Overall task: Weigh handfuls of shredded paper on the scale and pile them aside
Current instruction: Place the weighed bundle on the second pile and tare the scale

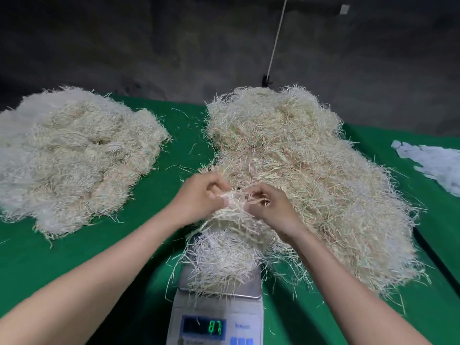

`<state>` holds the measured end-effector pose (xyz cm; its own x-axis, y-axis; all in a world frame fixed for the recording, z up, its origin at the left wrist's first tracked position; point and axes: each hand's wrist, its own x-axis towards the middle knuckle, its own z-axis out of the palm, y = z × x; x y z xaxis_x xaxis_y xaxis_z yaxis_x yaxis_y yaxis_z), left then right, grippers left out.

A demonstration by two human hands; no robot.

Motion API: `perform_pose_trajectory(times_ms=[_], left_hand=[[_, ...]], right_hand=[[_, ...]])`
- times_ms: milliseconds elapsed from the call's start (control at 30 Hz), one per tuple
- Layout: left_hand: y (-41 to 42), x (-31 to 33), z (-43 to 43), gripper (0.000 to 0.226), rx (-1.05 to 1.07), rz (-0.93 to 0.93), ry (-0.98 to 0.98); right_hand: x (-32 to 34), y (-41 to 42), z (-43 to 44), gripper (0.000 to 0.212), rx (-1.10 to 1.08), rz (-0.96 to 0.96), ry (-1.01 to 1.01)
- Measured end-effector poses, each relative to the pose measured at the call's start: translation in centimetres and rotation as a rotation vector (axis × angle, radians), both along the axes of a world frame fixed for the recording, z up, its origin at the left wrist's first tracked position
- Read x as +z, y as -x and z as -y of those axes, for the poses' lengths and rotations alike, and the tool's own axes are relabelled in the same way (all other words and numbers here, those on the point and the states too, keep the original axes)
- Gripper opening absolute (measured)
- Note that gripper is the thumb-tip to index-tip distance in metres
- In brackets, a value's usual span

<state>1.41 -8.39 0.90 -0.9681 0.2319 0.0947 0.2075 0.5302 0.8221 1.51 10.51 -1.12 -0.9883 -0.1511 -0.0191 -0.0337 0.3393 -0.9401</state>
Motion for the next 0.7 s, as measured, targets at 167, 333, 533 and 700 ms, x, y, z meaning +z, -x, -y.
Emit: perform_pose_trajectory(times_ms=[167, 333, 533, 700], left_hand=[[-1.4, -4.5, 0.3, 0.016, -0.065, -0.060, 0.151], [-1.9, -6.3, 1.1, 0.023, 0.016, 0.004, 0.242], [-2.6, -5.1, 1.9, 0.044, 0.125, -0.062, 0.022], [-2.6, -4.2, 2.2, 0.040, 0.197, -0.153, -0.083]], right_hand=[[-3.6, -1.7, 0.2, 0.024, -0.066, -0.124, -0.291], [-5.9, -1.8, 0.0, 0.027, -0.094, -0.020, -0.565], [-3.3, -1.7, -0.9, 0.058, -0.089, 0.014, -0.387], [0.9, -1.9, -3.2, 0.076, 0.049, 0.042, -0.221]])
